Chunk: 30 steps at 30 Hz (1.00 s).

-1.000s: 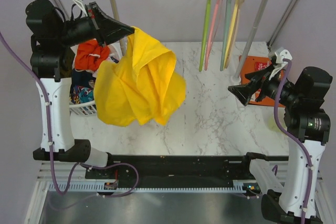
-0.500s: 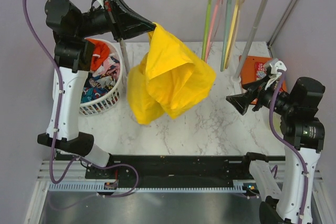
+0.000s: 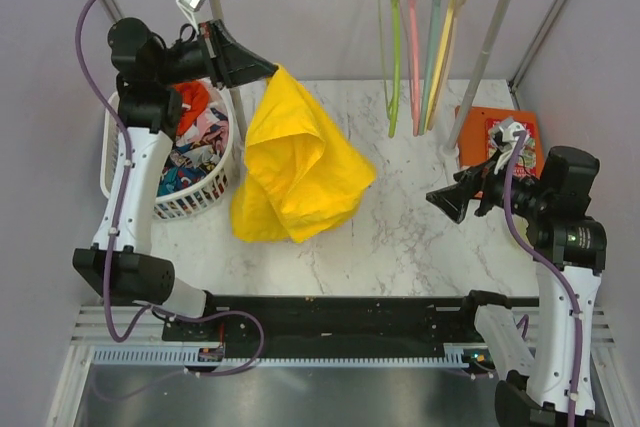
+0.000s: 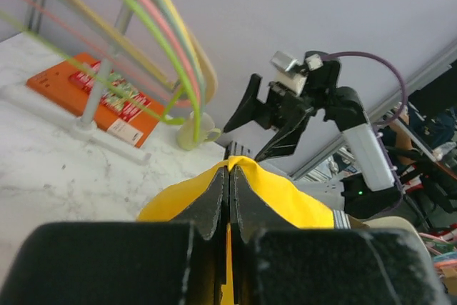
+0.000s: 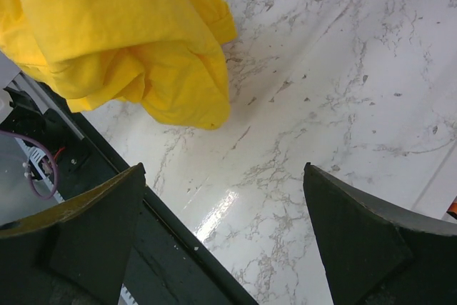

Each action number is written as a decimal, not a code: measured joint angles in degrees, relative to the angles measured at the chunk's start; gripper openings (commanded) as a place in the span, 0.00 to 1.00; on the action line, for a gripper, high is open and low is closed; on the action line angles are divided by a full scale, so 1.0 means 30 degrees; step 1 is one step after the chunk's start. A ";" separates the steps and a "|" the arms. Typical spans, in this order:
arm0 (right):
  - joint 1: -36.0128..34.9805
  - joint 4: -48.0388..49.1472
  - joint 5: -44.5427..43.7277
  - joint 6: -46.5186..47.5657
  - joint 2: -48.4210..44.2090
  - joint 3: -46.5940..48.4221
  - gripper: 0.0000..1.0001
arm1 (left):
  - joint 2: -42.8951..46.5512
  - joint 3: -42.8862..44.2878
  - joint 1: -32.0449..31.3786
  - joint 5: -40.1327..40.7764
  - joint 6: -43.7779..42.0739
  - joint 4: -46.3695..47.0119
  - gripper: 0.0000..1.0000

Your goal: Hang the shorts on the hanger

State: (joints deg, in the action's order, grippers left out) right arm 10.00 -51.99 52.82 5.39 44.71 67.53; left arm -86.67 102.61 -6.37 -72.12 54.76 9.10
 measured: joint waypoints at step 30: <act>0.0000 -0.0321 -0.0138 -0.0248 0.0058 -0.2914 0.99 | 0.4998 -0.8510 -1.1417 1.5555 -3.4498 -2.0232 0.85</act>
State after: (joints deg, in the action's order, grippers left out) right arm 10.00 -52.95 52.40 4.64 44.88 58.78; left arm -71.68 77.08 -40.62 -25.45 -48.73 -51.59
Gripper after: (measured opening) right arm 0.982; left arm 0.850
